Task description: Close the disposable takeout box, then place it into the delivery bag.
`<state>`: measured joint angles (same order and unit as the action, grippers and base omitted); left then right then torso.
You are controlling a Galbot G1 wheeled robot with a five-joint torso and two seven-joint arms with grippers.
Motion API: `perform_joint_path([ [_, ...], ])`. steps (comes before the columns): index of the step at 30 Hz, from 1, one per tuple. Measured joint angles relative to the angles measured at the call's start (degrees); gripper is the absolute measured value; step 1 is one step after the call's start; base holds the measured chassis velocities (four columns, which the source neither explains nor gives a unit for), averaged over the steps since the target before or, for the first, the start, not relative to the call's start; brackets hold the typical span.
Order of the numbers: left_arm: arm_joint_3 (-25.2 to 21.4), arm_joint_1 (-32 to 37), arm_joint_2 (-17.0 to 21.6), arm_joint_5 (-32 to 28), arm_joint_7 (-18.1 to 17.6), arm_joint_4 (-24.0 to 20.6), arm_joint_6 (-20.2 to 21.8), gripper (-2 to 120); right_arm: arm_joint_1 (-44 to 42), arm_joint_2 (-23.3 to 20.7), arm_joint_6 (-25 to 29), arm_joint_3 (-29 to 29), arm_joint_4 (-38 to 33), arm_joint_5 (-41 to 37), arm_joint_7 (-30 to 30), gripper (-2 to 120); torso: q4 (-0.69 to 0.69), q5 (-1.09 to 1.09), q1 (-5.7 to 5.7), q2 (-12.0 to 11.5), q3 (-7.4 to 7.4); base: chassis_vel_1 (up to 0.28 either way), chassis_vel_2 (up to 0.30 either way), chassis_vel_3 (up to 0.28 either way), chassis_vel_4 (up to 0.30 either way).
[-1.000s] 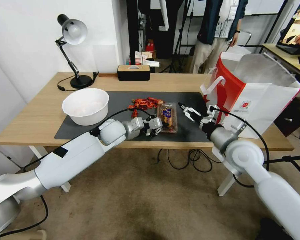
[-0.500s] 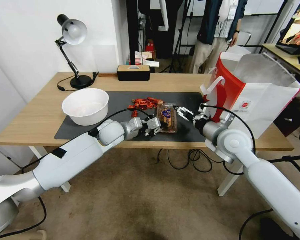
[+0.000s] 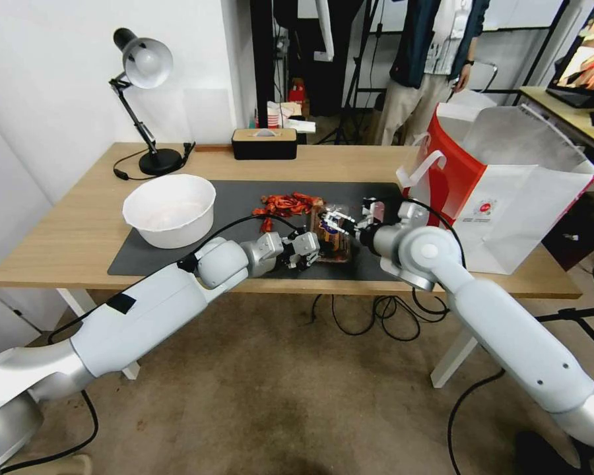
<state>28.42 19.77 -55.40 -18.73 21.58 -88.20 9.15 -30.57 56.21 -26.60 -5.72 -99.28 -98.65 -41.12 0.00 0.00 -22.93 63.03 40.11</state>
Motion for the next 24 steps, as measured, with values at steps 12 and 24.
perform_joint_path([
  [12, -0.2, 0.4, 0.2, 0.0, -0.2, 0.1, -0.3, 0, -0.3, 0.7, -3.4, 1.8, 1.1, -4.3, -0.3, 100, 0.0, 0.0, 0.01, 0.0, 0.0, 0.0, 0.0, 0.0, 0.0],
  [24, -0.3, 0.5, 0.1, 0.0, -0.4, 0.1, -0.3, 0, 0.5, 1.8, -7.6, 3.0, 3.7, -7.3, 0.0, 100, -0.01, -0.01, 0.02, 0.0, -0.02, 0.0, 0.0, 0.0, 0.0],
])
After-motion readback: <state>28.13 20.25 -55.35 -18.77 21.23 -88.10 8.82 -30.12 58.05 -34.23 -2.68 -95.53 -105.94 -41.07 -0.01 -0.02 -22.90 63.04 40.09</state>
